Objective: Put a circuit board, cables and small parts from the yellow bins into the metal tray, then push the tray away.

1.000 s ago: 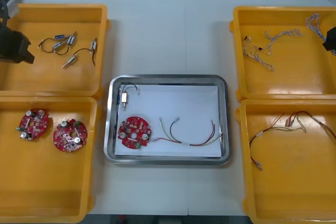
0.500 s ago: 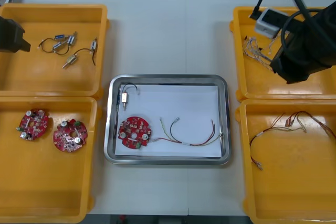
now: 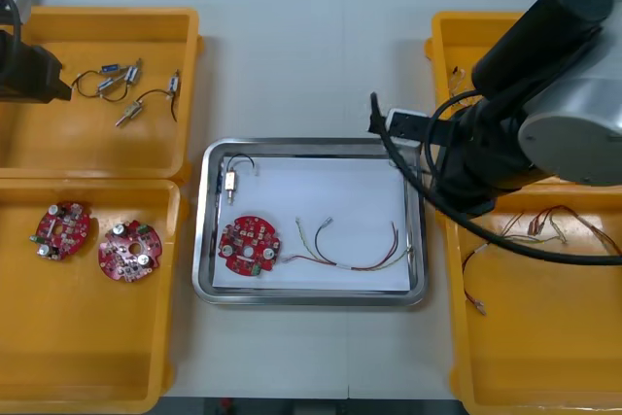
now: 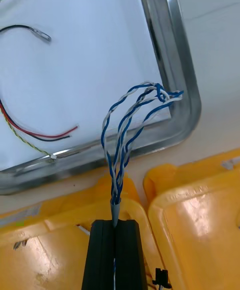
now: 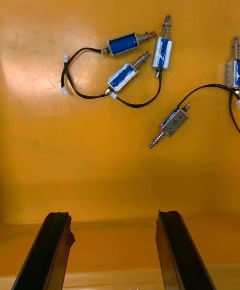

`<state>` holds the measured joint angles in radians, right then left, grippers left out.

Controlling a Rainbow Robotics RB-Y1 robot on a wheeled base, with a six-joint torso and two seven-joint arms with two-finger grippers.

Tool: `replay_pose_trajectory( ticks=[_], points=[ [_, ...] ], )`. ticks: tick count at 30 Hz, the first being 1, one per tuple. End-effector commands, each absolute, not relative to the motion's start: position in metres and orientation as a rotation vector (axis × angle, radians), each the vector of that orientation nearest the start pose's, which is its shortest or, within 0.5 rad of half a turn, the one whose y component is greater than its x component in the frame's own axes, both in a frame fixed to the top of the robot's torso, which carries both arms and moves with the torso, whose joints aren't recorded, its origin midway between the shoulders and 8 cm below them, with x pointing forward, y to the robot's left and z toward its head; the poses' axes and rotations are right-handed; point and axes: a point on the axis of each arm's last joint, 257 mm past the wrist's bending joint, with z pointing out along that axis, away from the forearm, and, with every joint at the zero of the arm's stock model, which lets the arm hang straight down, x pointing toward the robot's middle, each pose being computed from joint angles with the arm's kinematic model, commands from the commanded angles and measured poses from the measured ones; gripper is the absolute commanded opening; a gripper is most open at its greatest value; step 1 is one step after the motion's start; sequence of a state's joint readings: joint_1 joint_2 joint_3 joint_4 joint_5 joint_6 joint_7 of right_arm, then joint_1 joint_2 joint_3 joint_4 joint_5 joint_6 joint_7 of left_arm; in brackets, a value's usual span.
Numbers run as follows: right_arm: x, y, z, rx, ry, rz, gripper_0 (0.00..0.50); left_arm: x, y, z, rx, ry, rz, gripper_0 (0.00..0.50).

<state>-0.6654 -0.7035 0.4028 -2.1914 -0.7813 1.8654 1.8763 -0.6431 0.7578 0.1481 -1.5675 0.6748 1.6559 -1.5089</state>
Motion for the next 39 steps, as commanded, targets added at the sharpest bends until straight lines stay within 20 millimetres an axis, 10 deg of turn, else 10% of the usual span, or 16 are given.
replay_pose_trajectory(
  ticks=[1,20,39],
  points=[
    [0.415,-0.109,-0.151,-1.672,2.024,-0.290,0.000,0.549,0.373,-0.110,0.339,2.491,0.154,0.500],
    [0.437,-0.036,-0.199,-1.778,1.990,-0.295,0.000,0.584,0.316,-0.135,0.766,2.476,0.137,0.500],
    [0.472,-0.030,-0.225,-1.781,2.020,-0.305,0.000,0.628,0.303,-0.139,0.828,2.440,0.138,0.500]
  ],
)
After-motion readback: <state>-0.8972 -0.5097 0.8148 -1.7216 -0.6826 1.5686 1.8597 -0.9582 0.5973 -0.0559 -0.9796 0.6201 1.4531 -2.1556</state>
